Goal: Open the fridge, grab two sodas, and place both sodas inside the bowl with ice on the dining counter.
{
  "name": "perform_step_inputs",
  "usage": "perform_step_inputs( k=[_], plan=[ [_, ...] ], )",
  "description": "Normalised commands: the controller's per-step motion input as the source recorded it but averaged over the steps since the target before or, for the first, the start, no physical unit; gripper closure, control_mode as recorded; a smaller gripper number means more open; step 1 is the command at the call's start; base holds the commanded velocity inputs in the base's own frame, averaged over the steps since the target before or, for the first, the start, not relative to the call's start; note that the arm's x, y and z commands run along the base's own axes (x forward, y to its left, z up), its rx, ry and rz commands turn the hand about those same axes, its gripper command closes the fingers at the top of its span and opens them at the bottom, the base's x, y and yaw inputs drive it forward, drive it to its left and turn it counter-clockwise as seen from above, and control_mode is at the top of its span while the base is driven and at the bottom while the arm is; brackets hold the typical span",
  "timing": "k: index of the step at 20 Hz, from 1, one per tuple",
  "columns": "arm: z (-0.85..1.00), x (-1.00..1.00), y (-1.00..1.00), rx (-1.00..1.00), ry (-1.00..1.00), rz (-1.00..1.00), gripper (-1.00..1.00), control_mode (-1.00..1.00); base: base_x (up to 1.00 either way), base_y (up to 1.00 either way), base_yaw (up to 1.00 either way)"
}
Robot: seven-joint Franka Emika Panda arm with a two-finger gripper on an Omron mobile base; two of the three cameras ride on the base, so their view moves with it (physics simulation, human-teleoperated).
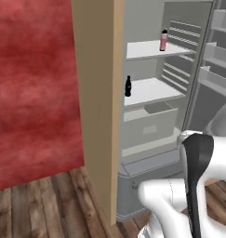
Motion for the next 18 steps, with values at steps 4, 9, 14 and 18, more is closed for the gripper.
perform_step_inputs(
  k=[4,9,14,18],
  plan=[
    [0.00,0.00,0.00,0.00,0.00,0.00,-1.00,1.00,0.40,-0.56,0.28],
    [0.00,0.00,0.00,0.00,0.00,0.00,-1.00,1.00,0.52,-0.37,0.31],
    [0.00,0.00,0.00,0.00,0.00,0.00,-1.00,1.00,0.51,-0.51,0.32],
    [0.00,0.00,0.00,0.00,0.00,0.00,-1.00,1.00,0.35,-0.59,0.21]
  ],
)
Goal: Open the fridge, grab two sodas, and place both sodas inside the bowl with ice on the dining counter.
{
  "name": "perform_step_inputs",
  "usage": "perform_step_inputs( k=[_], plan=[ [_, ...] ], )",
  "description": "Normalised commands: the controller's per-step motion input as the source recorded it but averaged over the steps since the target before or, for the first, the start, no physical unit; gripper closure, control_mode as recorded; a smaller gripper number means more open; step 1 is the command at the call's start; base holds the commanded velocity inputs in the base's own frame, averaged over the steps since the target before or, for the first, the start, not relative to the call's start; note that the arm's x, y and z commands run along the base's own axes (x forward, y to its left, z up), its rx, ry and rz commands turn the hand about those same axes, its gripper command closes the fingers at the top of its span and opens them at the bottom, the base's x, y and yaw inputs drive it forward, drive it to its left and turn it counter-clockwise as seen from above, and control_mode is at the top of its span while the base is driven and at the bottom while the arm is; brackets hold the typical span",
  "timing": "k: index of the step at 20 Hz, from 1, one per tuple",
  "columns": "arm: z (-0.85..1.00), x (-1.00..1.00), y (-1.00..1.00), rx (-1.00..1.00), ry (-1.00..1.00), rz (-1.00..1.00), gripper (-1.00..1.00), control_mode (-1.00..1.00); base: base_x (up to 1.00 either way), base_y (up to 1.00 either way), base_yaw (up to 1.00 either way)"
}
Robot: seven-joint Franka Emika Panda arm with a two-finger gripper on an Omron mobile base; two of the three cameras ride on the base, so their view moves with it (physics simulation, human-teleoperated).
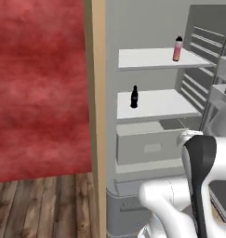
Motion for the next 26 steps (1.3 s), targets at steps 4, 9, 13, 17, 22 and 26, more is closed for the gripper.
perform_step_inputs(
  k=[4,9,13,17,22,26],
  plan=[
    [0.00,0.00,0.00,0.00,0.00,0.00,-1.00,1.00,0.37,-0.41,0.12],
    [0.00,0.00,0.00,0.00,0.00,0.00,-1.00,1.00,0.64,-0.06,0.22],
    [-0.05,0.26,-0.16,0.00,0.00,0.11,-1.00,-1.00,0.30,-0.10,0.12],
    [-0.29,0.34,-0.32,0.00,-0.14,0.19,-1.00,-1.00,0.00,0.00,0.00],
    [-0.36,0.17,-0.05,0.00,-0.23,0.15,-1.00,-1.00,0.00,0.00,0.00],
    [-0.18,0.20,-0.05,0.00,-0.18,0.10,-1.00,-1.00,0.00,0.00,0.00]
  ],
)
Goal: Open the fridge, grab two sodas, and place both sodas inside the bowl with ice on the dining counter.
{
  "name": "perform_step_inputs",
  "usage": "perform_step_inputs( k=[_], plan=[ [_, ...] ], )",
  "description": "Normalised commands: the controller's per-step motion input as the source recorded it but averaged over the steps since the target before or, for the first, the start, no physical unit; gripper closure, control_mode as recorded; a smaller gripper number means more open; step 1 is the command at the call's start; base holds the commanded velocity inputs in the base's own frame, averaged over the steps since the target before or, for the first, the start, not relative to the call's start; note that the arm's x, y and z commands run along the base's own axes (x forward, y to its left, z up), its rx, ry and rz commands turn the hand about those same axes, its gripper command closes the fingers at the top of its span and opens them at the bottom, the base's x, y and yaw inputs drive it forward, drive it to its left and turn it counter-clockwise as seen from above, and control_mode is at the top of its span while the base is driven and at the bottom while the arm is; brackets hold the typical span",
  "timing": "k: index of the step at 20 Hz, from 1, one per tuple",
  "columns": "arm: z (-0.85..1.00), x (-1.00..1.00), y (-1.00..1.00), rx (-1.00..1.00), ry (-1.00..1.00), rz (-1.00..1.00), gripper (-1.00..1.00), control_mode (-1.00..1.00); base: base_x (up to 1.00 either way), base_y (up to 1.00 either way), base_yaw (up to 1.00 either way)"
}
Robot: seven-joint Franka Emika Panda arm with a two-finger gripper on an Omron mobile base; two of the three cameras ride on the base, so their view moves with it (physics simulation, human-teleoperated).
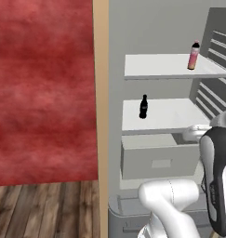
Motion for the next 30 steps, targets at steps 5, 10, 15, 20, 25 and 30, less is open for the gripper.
perform_step_inputs(
  k=[5,10,15,20,25,30],
  plan=[
    [-0.23,0.17,-0.01,0.00,-0.13,0.09,-1.00,-1.00,0.00,0.00,0.00],
    [-0.09,0.29,0.00,-0.02,0.00,0.05,-1.00,-1.00,0.00,0.00,0.00],
    [-0.08,0.58,-0.11,0.00,-0.04,0.08,-1.00,-1.00,0.00,0.00,0.00],
    [-0.21,0.55,0.00,0.00,-0.06,0.07,-1.00,-1.00,0.00,0.00,0.00],
    [-0.13,0.38,-0.03,0.00,-0.10,0.03,-1.00,-1.00,0.00,0.00,0.00],
    [-0.12,0.34,0.00,-0.01,-0.09,0.00,-1.00,-1.00,0.00,0.00,0.00]
  ],
)
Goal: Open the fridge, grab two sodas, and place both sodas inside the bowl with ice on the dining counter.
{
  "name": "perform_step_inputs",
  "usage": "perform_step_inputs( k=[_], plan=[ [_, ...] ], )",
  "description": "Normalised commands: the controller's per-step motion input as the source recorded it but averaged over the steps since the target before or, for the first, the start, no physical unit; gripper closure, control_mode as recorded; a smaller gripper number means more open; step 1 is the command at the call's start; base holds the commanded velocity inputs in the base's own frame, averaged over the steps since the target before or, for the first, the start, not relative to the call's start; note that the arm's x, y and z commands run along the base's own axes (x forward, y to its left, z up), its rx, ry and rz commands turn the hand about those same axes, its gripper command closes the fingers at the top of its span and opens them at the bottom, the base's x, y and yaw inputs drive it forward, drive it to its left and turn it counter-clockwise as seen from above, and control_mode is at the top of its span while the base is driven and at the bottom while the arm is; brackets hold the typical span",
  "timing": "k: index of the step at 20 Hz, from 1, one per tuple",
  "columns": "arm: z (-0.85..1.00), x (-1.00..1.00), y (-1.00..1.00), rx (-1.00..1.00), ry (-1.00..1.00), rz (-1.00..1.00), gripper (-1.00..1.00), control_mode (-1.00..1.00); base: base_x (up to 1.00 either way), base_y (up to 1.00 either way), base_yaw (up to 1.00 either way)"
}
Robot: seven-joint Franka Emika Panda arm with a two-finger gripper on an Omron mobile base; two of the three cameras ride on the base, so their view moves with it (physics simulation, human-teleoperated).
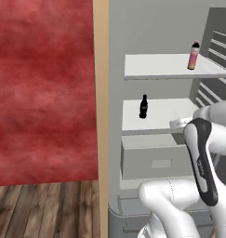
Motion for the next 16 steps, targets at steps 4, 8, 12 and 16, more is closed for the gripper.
perform_step_inputs(
  k=[4,8,12,16],
  plan=[
    [-0.06,0.37,0.00,-0.08,-0.03,0.00,-1.00,-1.00,0.00,0.00,0.00],
    [-0.06,0.41,0.00,-0.08,-0.01,0.00,-1.00,-1.00,0.00,0.00,0.00],
    [0.00,0.36,0.00,0.01,-0.06,0.00,-1.00,-1.00,0.00,0.00,0.00],
    [0.00,0.29,0.00,0.05,-0.11,0.00,-1.00,-1.00,0.00,0.00,0.00]
  ],
)
